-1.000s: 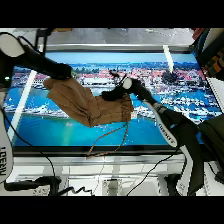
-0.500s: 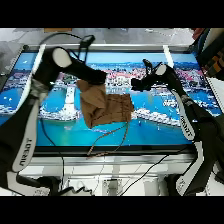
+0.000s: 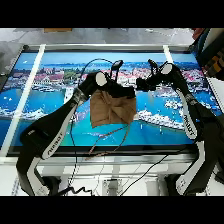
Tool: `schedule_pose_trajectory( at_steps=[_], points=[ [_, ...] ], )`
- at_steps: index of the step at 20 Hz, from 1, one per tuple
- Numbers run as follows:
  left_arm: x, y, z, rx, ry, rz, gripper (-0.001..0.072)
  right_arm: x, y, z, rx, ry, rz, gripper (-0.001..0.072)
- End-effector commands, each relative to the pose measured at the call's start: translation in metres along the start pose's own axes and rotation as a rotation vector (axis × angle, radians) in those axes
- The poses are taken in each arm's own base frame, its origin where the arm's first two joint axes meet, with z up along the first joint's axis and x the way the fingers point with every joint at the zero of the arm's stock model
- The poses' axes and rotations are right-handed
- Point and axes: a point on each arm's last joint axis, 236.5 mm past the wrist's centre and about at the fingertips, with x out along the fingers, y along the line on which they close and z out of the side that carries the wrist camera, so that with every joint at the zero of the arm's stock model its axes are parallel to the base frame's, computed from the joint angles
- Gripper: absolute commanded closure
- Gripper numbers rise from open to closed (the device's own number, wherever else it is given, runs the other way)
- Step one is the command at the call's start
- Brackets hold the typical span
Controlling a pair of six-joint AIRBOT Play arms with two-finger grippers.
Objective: Fold the clothes and pants, and hang the long-sleeved shirts on hangers.
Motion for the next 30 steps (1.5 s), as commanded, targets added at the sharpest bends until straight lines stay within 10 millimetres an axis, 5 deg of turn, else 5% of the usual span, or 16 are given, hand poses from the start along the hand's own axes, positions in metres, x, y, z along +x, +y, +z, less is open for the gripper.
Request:
schedule_pose_trajectory(
  at_steps=[1, 7, 9, 14, 15, 16, 17, 21, 27, 30],
  points=[
    [0.012, 0.003, -0.001, 0.066, -0.002, -0.008, 0.0006, -0.005, -0.016, 0.002, 0.003, -0.005, -0.036, 0.068],
    [-0.053, 0.026, 0.045, 0.126, -0.132, 0.031, 0.0008, -0.044, -0.097, -0.007, -0.021, 0.045, -0.065, 0.0681],
    [-0.077, 0.033, 0.059, 0.118, -0.177, 0.045, 0.0008, -0.055, -0.106, -0.023, -0.015, 0.076, 0.064, 0.0681],
    [-0.098, 0.038, 0.07, 0.112, -0.215, 0.056, 0.0008, -0.066, -0.063, -0.051, 0.129, 0.064, 0.559, 0.0656],
    [-0.098, 0.038, 0.07, 0.113, -0.215, 0.057, 0.0008, -0.057, -0.06, -0.059, 0.145, 0.089, 0.561, 0.0505],
    [-0.097, 0.037, 0.069, 0.115, -0.213, 0.055, 0.0008, -0.046, -0.057, -0.067, 0.153, 0.116, 0.549, 0.0254],
    [-0.097, 0.036, 0.069, 0.115, -0.213, 0.054, 0.0008, -0.033, -0.053, -0.073, 0.151, 0.134, 0.527, 0.0151],
    [-0.097, 0.036, 0.069, 0.115, -0.211, 0.053, 0.0008, 0.023, -0.043, -0.093, 0.206, 0.21, 0.351, 0.015],
    [-0.097, 0.038, 0.067, 0.112, -0.203, 0.055, 0.0008, 0.069, 0.004, -0.116, 0.267, 0.305, 0.338, 0.015],
    [-0.1, 0.041, 0.067, 0.108, -0.199, 0.058, 0.0008, 0.091, 0.046, -0.124, 0.313, 0.335, 0.443, 0.0151]
  ],
)
